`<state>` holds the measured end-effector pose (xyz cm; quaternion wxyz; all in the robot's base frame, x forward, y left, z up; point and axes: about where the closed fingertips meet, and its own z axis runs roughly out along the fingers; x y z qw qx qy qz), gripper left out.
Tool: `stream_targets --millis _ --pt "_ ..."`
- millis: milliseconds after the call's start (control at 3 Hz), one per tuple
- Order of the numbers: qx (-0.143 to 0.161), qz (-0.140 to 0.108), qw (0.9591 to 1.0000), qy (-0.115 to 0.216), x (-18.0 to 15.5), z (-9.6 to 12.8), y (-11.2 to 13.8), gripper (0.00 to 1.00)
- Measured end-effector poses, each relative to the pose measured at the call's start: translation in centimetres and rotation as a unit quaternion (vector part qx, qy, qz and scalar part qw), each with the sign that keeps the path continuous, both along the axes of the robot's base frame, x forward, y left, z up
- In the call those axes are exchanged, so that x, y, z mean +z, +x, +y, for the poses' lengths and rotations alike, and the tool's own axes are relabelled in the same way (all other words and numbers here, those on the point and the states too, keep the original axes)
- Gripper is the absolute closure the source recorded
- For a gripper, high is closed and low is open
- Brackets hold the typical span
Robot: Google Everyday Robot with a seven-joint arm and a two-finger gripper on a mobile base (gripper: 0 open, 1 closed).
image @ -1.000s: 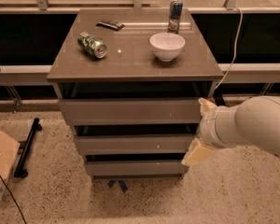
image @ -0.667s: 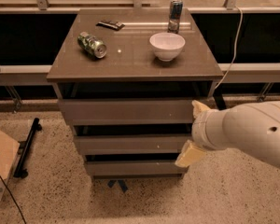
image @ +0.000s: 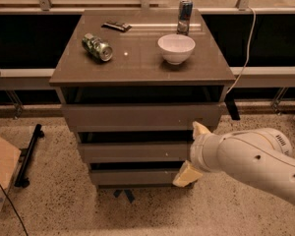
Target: Open bottom drawer
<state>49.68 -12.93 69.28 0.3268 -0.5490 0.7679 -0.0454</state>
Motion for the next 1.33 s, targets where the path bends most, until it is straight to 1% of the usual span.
stream_targets --millis 333,667,1000,1333 --pt "-0.014 0.016 0.9983 0.054 -3.9 1.2 0.3 0.00" --pt "-0.027 0.027 0.9951 0.092 -6.8 1.6 0.5 0.00" --pt "-0.033 0.036 0.9918 0.118 -10.2 1.4 0.9 0.00" --pt "-0.032 0.049 0.9884 0.141 -14.1 0.8 2.4 0.00"
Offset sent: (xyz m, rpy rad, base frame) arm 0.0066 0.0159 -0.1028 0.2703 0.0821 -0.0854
